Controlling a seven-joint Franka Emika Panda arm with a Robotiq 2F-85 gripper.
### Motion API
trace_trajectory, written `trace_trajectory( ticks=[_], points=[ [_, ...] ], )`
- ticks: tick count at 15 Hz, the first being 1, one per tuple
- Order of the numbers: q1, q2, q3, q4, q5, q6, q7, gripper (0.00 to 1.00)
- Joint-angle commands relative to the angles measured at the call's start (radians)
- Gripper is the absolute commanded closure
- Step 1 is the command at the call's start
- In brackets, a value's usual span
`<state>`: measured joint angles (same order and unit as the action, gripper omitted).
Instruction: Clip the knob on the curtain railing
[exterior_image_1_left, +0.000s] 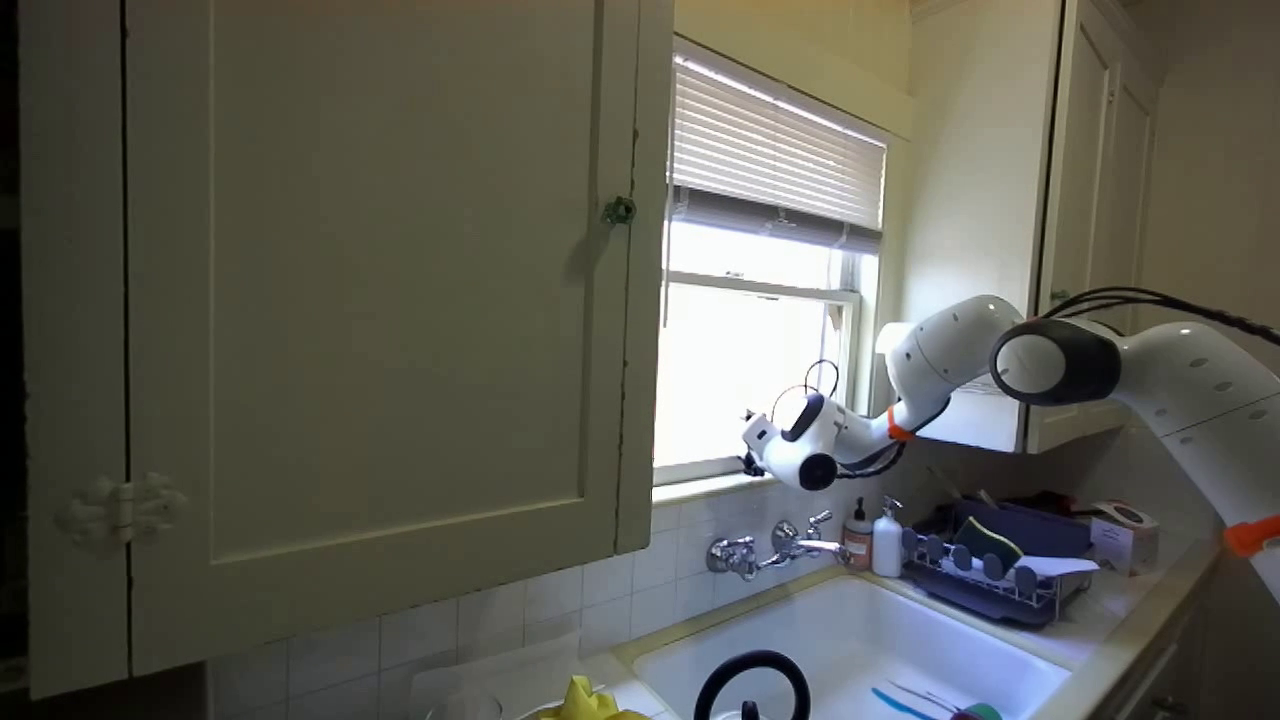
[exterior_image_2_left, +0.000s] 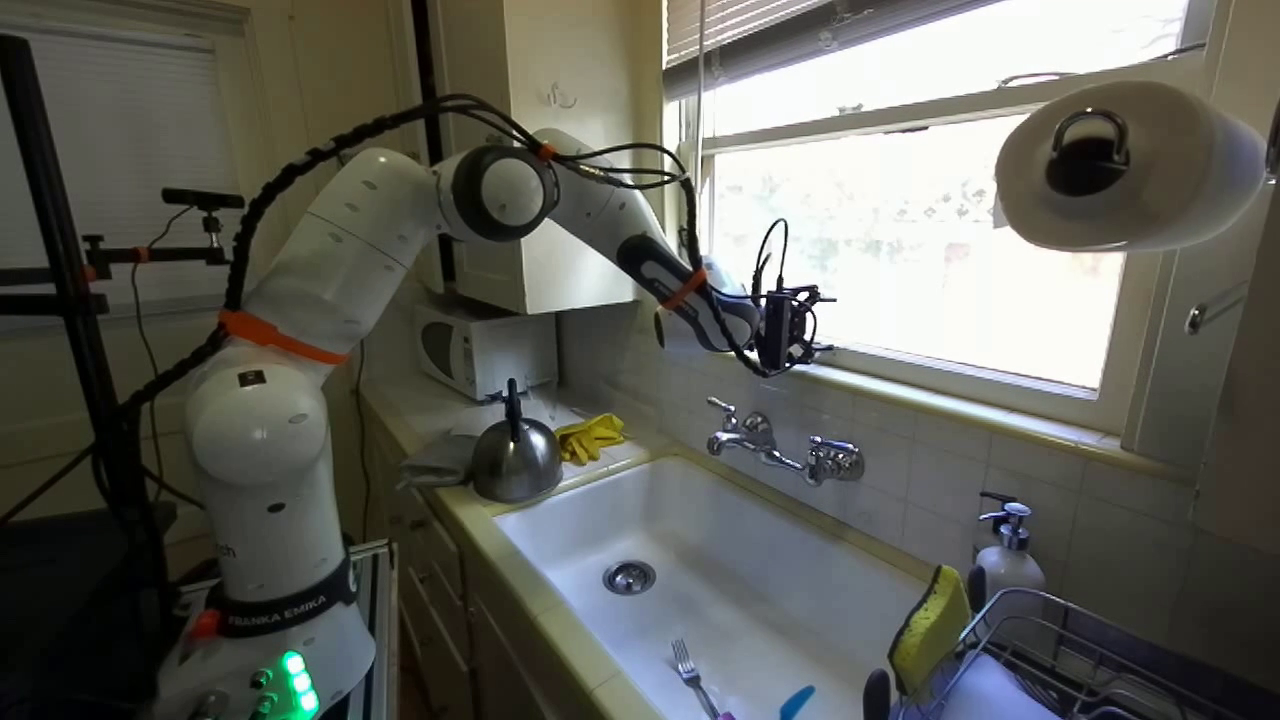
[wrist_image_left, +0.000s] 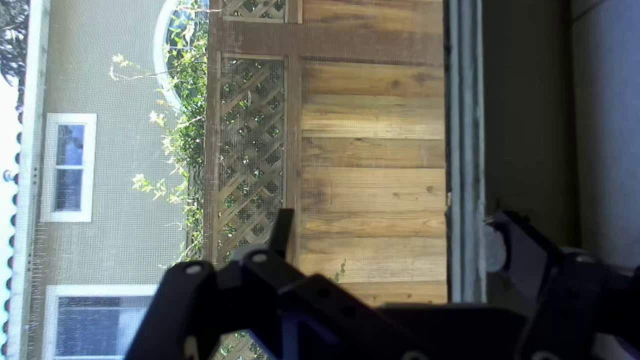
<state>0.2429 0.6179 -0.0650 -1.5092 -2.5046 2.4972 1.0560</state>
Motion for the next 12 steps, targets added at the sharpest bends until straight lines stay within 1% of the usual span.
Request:
trace_trajectory(
  ticks=[1, 3, 5, 12],
  points=[
    [0.068, -0.004, -0.067, 0.016, -0.027, 0.013, 0.054, 0.00],
    [0.106, -0.028, -0.106, -0.016, -0.027, -0.021, 0.070, 0.00],
    [0.159, -0.051, -0.158, -0.045, -0.028, -0.060, 0.089, 0.00],
    [0.360, -0.063, -0.390, -0.109, -0.028, -0.170, 0.198, 0.00]
  ],
)
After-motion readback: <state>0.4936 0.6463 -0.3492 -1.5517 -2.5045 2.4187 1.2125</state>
